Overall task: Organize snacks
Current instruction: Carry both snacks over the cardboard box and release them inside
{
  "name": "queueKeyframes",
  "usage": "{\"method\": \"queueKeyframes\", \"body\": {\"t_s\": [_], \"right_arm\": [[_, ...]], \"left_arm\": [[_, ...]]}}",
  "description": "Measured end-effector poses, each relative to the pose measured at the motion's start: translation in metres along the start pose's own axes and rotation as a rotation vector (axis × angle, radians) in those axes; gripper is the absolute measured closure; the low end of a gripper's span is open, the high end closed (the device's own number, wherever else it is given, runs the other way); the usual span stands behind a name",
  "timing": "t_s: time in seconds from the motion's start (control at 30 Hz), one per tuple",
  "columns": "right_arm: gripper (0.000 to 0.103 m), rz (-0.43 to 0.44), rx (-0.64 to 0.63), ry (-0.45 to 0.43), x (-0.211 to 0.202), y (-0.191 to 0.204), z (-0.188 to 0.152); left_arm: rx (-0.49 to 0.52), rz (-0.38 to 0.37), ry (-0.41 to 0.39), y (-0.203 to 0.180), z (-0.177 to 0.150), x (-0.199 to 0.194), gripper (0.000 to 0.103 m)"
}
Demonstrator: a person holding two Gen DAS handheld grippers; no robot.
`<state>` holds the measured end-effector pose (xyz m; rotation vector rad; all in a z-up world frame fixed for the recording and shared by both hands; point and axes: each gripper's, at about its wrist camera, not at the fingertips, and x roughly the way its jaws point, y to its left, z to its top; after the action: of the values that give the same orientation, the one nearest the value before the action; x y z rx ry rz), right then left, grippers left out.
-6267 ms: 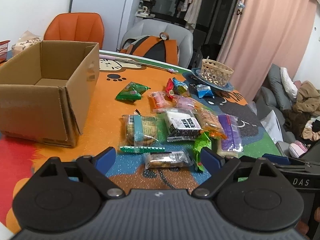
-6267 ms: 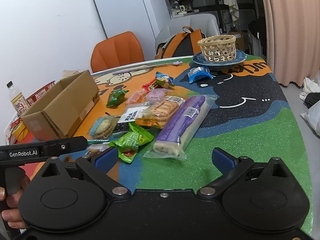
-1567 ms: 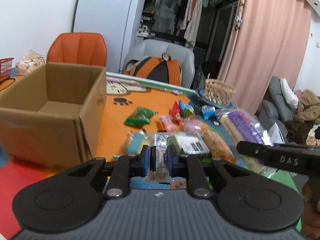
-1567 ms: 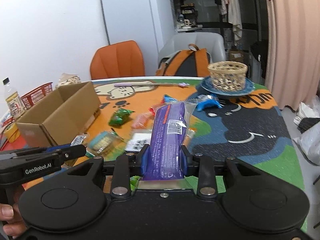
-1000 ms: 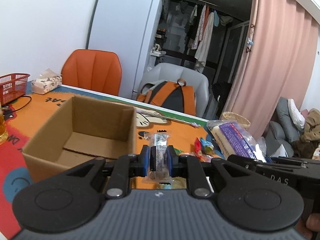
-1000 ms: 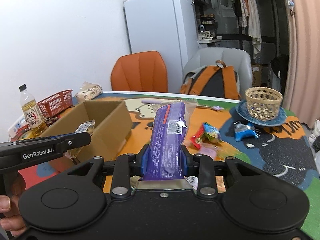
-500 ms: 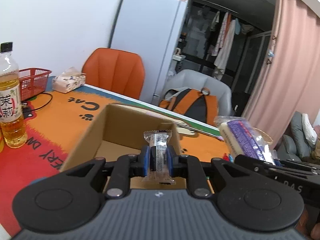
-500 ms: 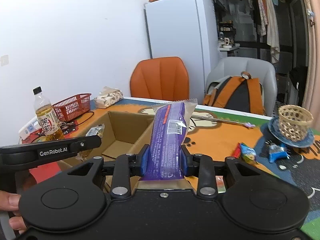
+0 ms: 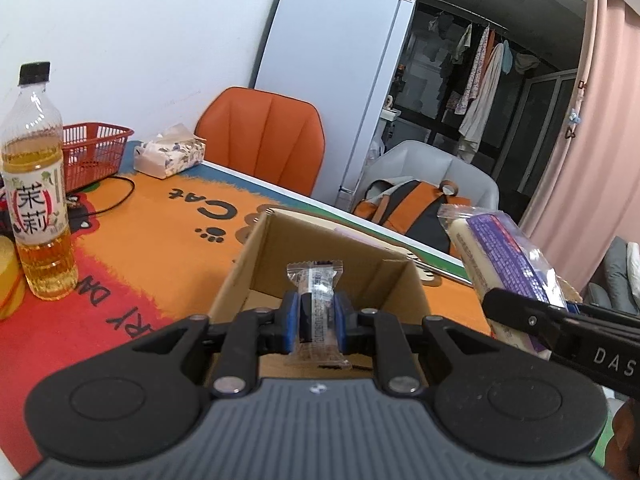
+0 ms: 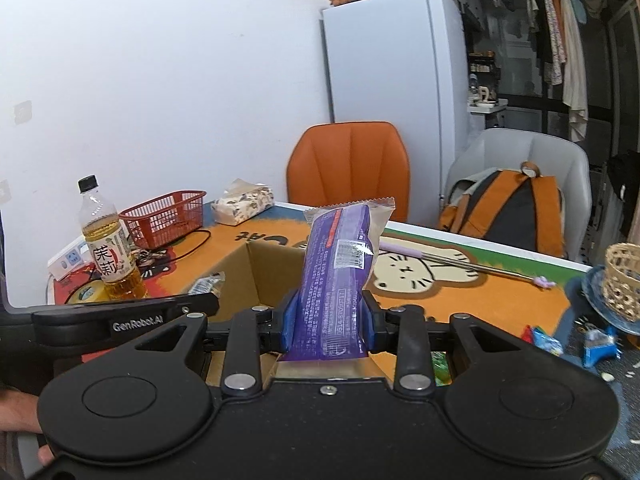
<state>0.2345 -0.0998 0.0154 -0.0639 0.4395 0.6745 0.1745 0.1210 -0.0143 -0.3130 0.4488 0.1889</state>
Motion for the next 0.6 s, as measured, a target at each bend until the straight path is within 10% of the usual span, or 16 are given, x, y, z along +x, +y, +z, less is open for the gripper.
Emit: {"method": "queueKeyframes", "body": {"t_s": [0.5, 0.6], "right_arm": [[0.068, 0.088, 0.03, -0.001, 0.027, 0.023, 0.006], [0.041, 0.105, 0.033, -0.018, 0.025, 0.026, 0.006]], "left_arm": [[-0.077, 0.076, -0.021, 0.038, 0.006, -0.018, 0.063], [-0.079, 0.105, -0.037, 0.042, 0.007, -0.028, 0.049]]}}
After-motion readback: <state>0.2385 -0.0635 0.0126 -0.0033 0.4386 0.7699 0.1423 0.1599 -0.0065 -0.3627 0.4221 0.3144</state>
